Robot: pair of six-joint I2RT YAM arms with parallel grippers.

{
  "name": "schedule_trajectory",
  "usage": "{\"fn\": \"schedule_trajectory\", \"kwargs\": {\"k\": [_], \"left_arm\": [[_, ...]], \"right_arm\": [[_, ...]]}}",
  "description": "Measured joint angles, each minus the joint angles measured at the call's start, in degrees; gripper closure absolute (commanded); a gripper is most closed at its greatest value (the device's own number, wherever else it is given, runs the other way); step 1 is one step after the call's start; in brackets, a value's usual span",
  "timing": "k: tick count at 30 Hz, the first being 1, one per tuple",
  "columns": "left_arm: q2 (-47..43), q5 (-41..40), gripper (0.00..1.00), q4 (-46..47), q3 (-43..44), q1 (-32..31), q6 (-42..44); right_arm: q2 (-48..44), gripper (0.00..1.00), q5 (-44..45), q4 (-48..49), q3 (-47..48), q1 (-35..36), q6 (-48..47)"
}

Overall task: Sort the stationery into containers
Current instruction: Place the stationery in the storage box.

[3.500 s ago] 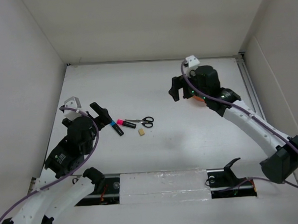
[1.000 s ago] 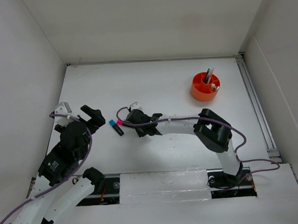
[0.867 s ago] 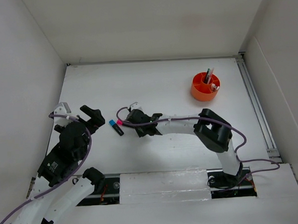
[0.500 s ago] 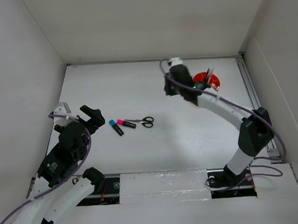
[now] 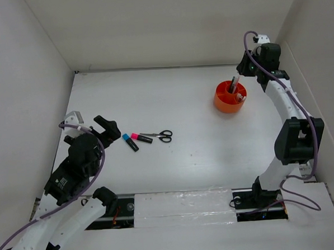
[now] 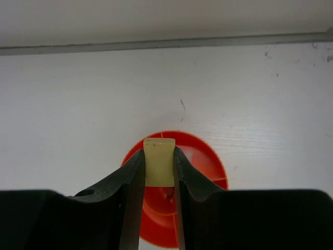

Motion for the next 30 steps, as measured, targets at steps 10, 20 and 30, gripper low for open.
{"fn": "schedule_trajectory", "kwargs": {"k": [10, 20, 30], "left_arm": [[1.42, 0.48, 0.00, 0.28, 0.00, 0.00, 0.68], [2.67, 1.46, 0.00, 0.70, -0.02, 0.00, 1.29], [3.89, 2.08, 0.00, 0.76, -0.42, 0.00, 1.88]], "right_arm": [[11.08, 1.00, -12.17, 2.16, 10.91, -7.87, -2.71], [17.05, 1.00, -27.08, 3.63, 13.03, -13.38, -6.88], [20.15, 1.00, -31.67, 0.92, 15.56, -13.66, -10.05]]}}
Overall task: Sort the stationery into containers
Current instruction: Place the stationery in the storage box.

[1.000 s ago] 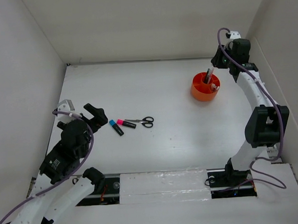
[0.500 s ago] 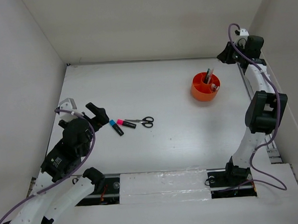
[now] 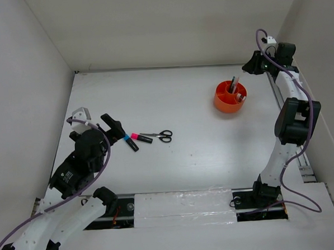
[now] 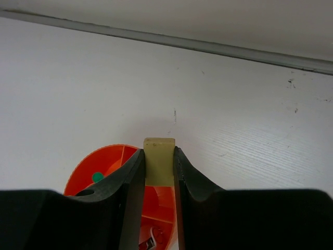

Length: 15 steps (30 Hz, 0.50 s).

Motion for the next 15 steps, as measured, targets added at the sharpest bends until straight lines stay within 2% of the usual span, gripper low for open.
{"fn": "schedule_trajectory", "kwargs": {"k": [15], "left_arm": [[-0.98, 0.50, 0.00, 0.33, 0.00, 0.00, 0.07]], "right_arm": [[0.07, 1.00, 2.23, 2.62, -9.92, 0.28, 3.41]]}}
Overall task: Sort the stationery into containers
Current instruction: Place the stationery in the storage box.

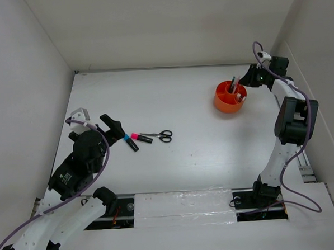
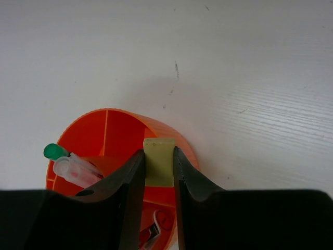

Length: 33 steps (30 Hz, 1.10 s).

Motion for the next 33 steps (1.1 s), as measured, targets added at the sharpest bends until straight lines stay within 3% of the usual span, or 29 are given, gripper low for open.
{"fn": "schedule_trajectory", "kwargs": {"k": [16, 22, 33], "left_arm": [[-1.18, 0.59, 0.00, 0.02, -0.04, 0.00, 0.37], [-1.18, 0.59, 0.00, 0.02, -0.04, 0.00, 0.39], [-1.20, 0.59, 0.00, 0.02, -0.04, 0.00, 0.39]], "right_arm": [[-3.13, 1.00, 0.76, 2.43, -5.16, 0.00, 2.82], [-4.50, 0.92, 0.76, 2.75, -5.99, 0.00, 2.86], [-4.81, 0.91, 1.11, 2.91, -6.78, 0.17, 2.86]]}}
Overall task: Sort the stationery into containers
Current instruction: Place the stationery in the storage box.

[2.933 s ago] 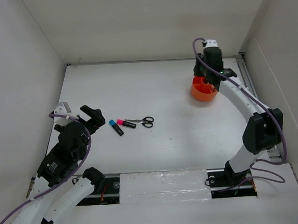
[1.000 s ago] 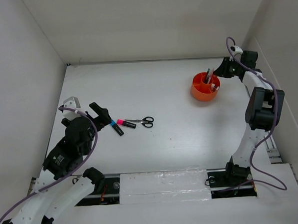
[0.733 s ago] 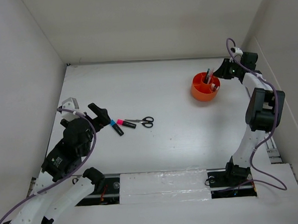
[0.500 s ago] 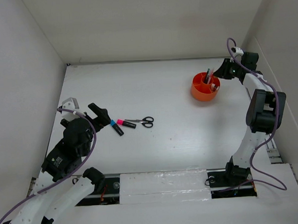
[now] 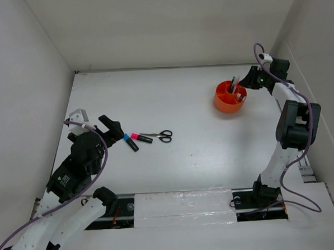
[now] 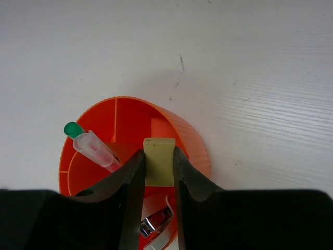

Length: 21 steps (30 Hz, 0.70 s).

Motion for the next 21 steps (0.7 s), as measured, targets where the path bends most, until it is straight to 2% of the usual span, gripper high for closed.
{"fn": "schedule_trajectory", "kwargs": {"k": [4, 5, 8, 13, 15, 18, 19, 21], "left_arm": [[-0.28, 0.00, 0.00, 0.00, 0.00, 0.00, 0.00], [-0.35, 0.02, 0.00, 0.00, 0.00, 0.00, 0.00], [-0.39, 0.22, 0.00, 0.00, 0.00, 0.00, 0.00], [-0.39, 0.39, 0.00, 0.00, 0.00, 0.00, 0.00], [-0.39, 0.39, 0.00, 0.00, 0.00, 0.00, 0.00], [-0.39, 0.39, 0.00, 0.02, 0.00, 0.00, 0.00], [-0.39, 0.39, 0.00, 0.04, 0.00, 0.00, 0.00], [-0.39, 0.39, 0.00, 0.07, 0.00, 0.00, 0.00]], "right_arm": [[0.00, 0.86, 0.13, -0.04, -0.26, 0.26, 0.00], [0.00, 0.82, 0.13, -0.04, -0.26, 0.35, 0.00], [-0.02, 0.81, 0.28, 0.00, -0.35, 0.63, 0.00], [-0.35, 0.71, 0.31, 0.13, -1.27, 0.72, 0.24], [-0.39, 0.71, 0.31, 0.15, -1.42, 0.72, 0.31], [-0.61, 0.65, 0.39, 0.33, -1.81, 0.72, 0.48], [-0.68, 0.58, 0.50, 0.35, -1.88, 0.72, 0.50], [-0.81, 0.55, 0.72, 0.39, -1.99, 0.92, 0.50]]}}
